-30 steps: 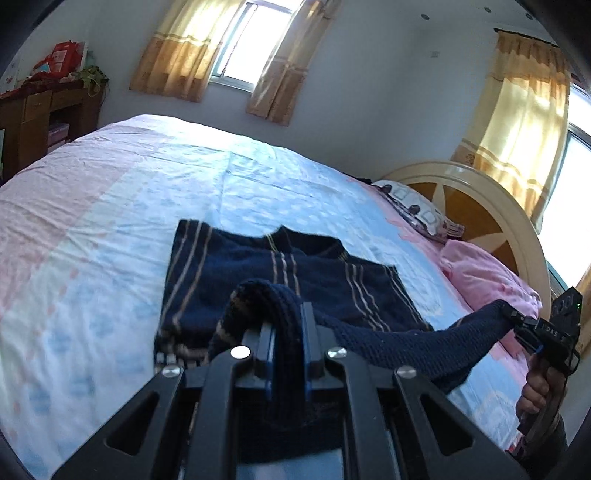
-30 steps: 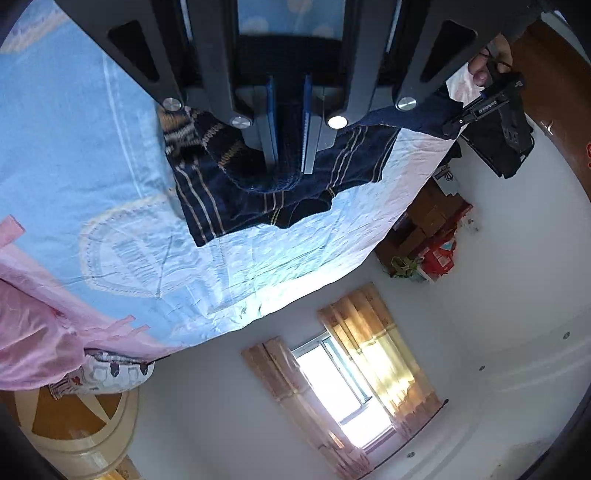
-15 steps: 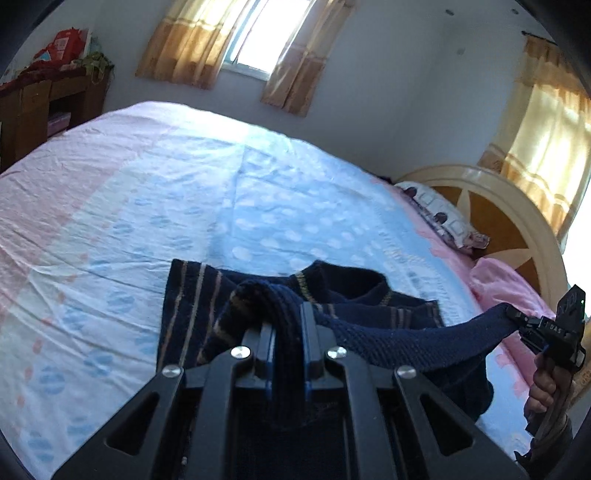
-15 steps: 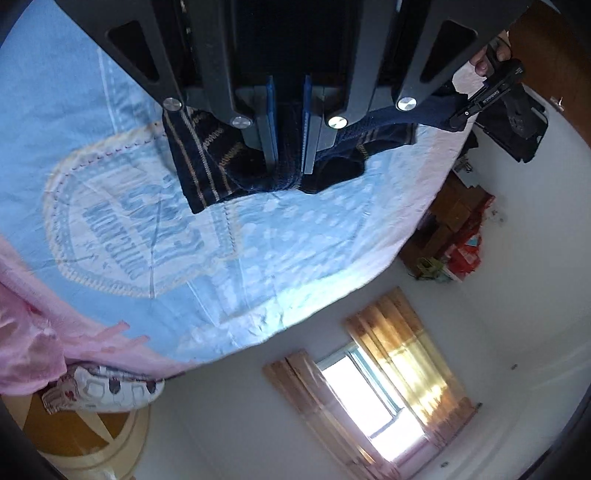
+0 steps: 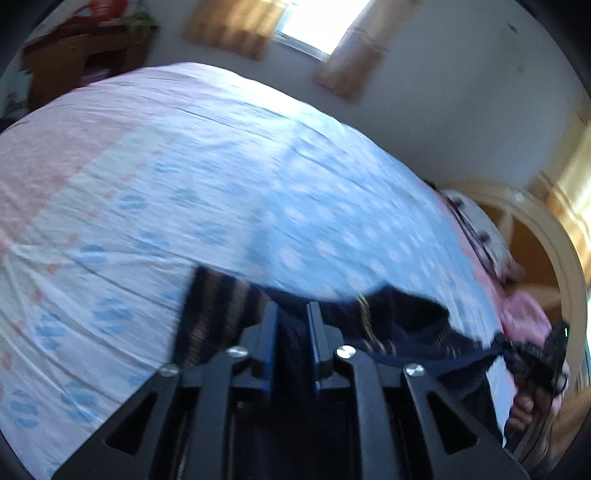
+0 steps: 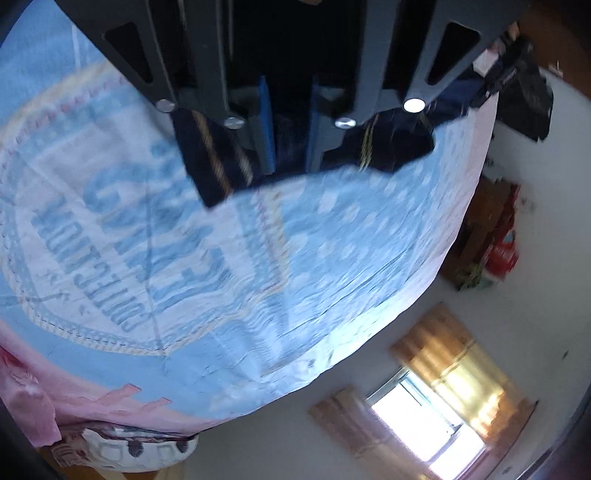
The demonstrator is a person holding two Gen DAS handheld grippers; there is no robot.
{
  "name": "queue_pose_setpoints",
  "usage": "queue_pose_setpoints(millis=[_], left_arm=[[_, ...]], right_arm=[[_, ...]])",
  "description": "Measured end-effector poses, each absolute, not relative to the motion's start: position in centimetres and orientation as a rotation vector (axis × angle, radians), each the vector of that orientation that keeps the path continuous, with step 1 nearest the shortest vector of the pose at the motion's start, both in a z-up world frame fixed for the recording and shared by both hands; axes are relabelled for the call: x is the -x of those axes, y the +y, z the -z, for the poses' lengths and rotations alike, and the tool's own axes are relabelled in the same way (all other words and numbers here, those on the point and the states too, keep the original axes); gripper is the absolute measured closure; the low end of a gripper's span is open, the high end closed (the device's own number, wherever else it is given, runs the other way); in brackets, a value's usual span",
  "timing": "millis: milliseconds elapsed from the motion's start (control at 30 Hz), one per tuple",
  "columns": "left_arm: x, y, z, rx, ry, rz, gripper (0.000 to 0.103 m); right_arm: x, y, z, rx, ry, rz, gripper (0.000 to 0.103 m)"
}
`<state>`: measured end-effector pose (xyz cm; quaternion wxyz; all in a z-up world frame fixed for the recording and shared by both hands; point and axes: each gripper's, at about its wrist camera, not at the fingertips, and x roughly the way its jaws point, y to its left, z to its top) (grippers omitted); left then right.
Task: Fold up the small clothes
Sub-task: 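Lift the held hem with both tools and fold it over toward the collar, then lay the folded hem down on the sweater and open both tools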
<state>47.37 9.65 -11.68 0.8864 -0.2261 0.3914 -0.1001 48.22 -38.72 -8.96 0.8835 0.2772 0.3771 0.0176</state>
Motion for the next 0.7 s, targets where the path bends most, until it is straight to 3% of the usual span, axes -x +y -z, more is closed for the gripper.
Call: queue_pose_setpoints(millis=[133,300,500,700], left_arm=[[-46.8,12.0,11.7,0.549,0.796,0.159,0.063],[-44.3,11.9,11.3,0.502,0.829,0.180,0.063],[-39.5,9.5,11.9,0.223,0.893,0.158,0.062],[-36.1,10.1,12.8,0.241,0.919,0.207,0.062]], right_arm=[[-49.0,-39.1,8.5,-0.558,0.735,-0.009,0.058],[-47.1,-38.3,8.5,-0.483,0.782,-0.023,0.058],[-41.6,-37.8,9.4,-0.361,0.864,-0.030,0.058],[-34.9,-38.6,10.2,-0.327,0.913,-0.006,0.058]])
